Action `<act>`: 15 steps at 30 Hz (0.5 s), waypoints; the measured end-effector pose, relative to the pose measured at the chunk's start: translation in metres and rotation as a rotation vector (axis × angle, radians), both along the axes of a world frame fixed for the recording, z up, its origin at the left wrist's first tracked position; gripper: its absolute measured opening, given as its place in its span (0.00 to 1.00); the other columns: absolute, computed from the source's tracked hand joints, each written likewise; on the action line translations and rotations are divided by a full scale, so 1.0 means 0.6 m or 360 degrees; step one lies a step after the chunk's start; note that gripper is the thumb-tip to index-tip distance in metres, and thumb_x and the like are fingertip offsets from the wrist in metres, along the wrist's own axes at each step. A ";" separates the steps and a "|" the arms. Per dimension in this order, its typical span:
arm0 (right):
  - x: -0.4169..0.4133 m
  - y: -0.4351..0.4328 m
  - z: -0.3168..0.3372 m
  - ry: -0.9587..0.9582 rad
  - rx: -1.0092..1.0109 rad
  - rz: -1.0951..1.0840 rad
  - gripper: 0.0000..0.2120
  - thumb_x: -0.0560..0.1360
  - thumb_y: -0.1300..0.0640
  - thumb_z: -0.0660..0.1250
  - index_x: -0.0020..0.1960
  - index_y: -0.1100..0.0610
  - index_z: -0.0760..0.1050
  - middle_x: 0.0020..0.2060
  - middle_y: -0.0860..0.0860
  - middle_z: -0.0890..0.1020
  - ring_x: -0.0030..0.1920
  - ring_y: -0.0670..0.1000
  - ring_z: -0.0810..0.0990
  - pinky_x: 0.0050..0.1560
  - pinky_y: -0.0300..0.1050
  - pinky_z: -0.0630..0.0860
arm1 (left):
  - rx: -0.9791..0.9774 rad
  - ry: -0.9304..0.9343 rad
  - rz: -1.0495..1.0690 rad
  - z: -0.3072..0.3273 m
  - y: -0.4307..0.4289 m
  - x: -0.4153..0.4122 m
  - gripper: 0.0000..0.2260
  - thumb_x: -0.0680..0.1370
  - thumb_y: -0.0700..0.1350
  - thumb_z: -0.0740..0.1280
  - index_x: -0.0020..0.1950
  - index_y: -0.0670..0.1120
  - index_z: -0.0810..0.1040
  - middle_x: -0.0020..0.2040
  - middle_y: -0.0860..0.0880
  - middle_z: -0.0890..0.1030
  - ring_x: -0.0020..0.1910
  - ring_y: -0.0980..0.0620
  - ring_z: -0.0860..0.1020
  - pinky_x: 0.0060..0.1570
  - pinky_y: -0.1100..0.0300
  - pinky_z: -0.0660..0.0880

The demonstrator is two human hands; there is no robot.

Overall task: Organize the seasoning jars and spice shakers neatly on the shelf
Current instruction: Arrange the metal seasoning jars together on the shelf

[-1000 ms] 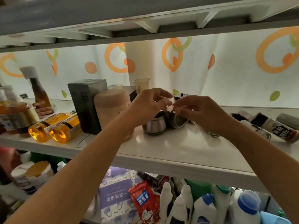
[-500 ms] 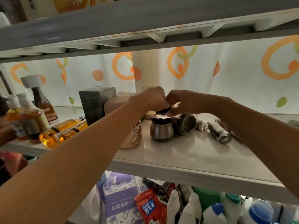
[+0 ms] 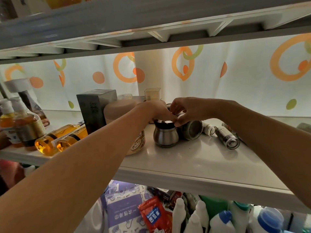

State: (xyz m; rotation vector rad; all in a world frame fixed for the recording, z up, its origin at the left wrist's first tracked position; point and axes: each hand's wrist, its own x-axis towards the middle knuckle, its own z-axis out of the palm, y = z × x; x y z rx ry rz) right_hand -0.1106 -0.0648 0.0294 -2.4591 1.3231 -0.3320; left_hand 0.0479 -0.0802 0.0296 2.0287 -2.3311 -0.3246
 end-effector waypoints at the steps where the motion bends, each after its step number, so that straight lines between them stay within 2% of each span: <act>1: 0.000 -0.001 -0.002 -0.0006 0.0005 0.0004 0.26 0.68 0.53 0.77 0.62 0.50 0.71 0.56 0.46 0.80 0.58 0.47 0.78 0.62 0.46 0.74 | 0.0015 0.0004 0.0002 0.000 0.000 0.000 0.20 0.69 0.65 0.69 0.45 0.48 0.76 0.47 0.48 0.81 0.48 0.50 0.79 0.48 0.58 0.77; 8: 0.001 -0.003 -0.004 -0.0040 0.0038 0.0019 0.31 0.67 0.54 0.77 0.67 0.48 0.68 0.60 0.45 0.79 0.61 0.48 0.77 0.65 0.47 0.72 | 0.0039 0.0094 0.0001 0.003 0.006 -0.002 0.28 0.66 0.61 0.74 0.60 0.47 0.76 0.53 0.48 0.80 0.52 0.48 0.79 0.54 0.53 0.78; 11: 0.001 -0.002 -0.004 -0.0030 0.0043 0.0014 0.32 0.68 0.56 0.77 0.67 0.48 0.67 0.60 0.45 0.79 0.61 0.49 0.76 0.65 0.50 0.73 | 0.0048 0.0123 -0.0019 0.006 0.009 -0.002 0.30 0.64 0.60 0.76 0.61 0.48 0.76 0.54 0.48 0.80 0.52 0.48 0.79 0.55 0.53 0.78; 15: 0.000 -0.004 -0.006 -0.0013 0.0052 0.0011 0.31 0.68 0.58 0.76 0.67 0.47 0.66 0.60 0.45 0.79 0.61 0.48 0.76 0.65 0.52 0.73 | 0.0168 0.0127 -0.0087 0.015 0.012 -0.001 0.28 0.66 0.57 0.76 0.63 0.48 0.75 0.56 0.48 0.80 0.55 0.48 0.78 0.56 0.54 0.77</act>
